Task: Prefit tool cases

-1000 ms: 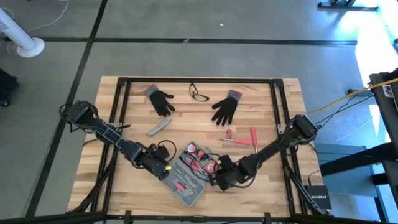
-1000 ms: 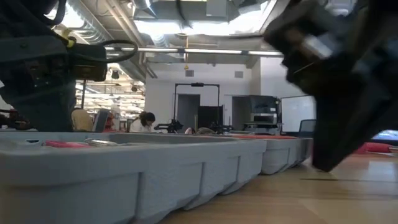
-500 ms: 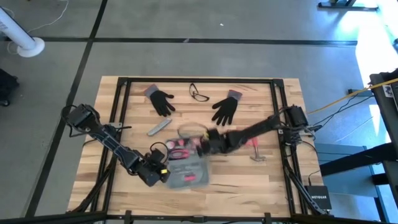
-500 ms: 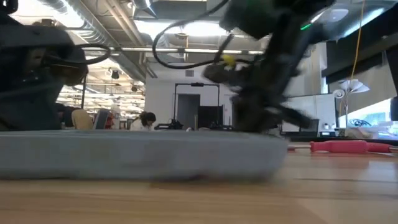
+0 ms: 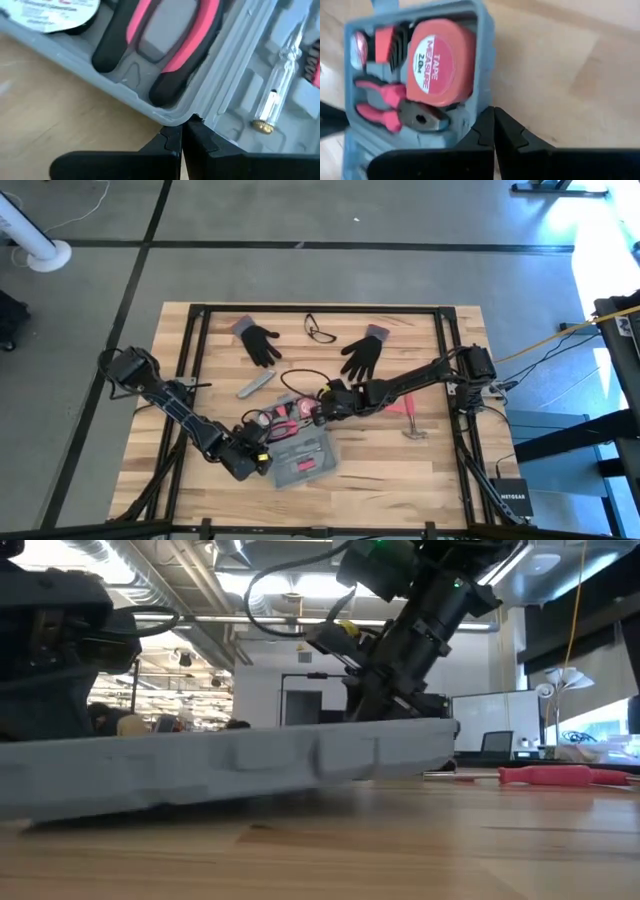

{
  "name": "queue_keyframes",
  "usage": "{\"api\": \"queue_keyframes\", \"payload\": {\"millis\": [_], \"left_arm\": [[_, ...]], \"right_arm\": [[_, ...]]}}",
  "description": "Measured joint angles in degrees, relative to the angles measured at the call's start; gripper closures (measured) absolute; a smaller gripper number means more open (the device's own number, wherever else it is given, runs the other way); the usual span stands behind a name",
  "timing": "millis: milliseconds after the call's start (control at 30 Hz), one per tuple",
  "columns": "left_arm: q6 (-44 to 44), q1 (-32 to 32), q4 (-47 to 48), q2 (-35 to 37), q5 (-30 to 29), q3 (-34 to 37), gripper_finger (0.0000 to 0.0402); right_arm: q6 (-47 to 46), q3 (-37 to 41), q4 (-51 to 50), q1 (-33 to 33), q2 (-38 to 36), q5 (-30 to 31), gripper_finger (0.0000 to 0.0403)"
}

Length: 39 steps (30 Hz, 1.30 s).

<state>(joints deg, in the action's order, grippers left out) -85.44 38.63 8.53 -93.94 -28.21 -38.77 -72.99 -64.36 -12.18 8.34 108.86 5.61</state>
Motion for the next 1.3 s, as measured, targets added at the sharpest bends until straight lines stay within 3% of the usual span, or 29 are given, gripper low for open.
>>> {"api": "queue_keyframes", "payload": {"millis": [333,600,700,900,1133,1300], "left_arm": [[3.2,-0.6,4.5,2.9,2.2,0.0,0.0401],[5.5,-0.6,18.1,12.1,2.4,-1.3,0.0397],[7.7,-1.6,13.6,14.0,2.3,-1.3,0.0377],[21.6,-4.6,-2.4,11.5,6.4,-1.4,0.0311],[33.0,-9.3,-3.8,8.9,7.1,-2.5,0.0233],[44.9,-10.6,-4.7,4.6,10.9,-6.0,0.0204]], "right_arm": [[0.0,0.0,-7.9,1.0,-0.1,-0.7,0.0402],[1.8,0.0,-12.8,1.1,-0.1,-2.5,0.0402],[4.4,0.0,-14.2,1.2,-0.1,-3.5,0.0402],[5.8,0.0,-16.8,3.9,-0.5,-4.1,0.0397],[5.5,0.0,-17.7,7.1,-0.5,-3.7,0.0364],[5.5,0.1,-17.8,7.1,-0.5,-3.9,0.0348]]}}
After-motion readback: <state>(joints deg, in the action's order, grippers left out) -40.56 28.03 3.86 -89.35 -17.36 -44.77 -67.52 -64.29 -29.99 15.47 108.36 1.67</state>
